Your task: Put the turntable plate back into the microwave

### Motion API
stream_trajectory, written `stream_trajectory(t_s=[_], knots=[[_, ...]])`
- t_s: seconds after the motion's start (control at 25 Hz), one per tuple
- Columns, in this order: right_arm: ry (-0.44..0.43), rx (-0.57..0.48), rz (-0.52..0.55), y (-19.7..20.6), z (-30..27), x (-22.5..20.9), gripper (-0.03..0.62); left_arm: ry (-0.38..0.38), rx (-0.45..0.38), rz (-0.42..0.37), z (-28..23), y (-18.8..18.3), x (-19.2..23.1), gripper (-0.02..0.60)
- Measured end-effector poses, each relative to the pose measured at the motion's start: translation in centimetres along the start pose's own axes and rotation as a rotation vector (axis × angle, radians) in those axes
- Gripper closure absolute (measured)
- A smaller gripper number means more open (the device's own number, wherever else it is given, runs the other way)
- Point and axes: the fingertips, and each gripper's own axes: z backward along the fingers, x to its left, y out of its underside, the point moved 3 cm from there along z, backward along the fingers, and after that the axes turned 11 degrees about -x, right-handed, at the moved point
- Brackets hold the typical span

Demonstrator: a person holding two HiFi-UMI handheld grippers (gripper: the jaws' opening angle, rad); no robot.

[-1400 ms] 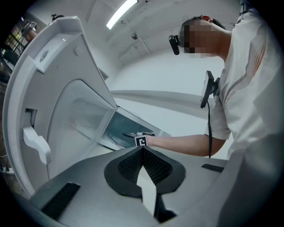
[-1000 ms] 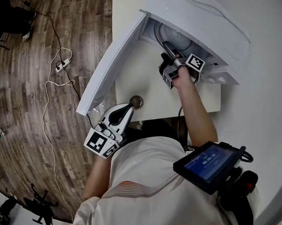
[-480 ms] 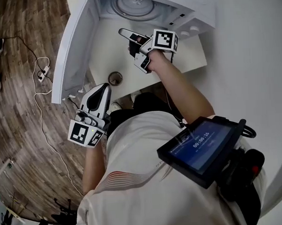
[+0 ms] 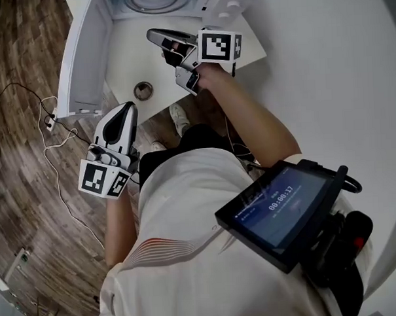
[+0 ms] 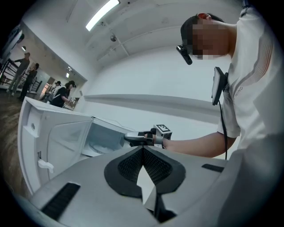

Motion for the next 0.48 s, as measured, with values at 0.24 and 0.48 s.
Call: stream_trajectory(t_s=[0.24, 0.48], knots=[[-0.036, -0.034, 0.287, -1.3, 5.6, 6.6, 0.589, 0.046, 0.000, -0.024, 1.8, -1.1, -3.1, 0.571], [-0.023, -0.023, 0.617, -1.1, 12.9, 11.6, 0.589, 0.077, -0.023, -0.057, 2.2, -2.3, -6.8, 0.571]])
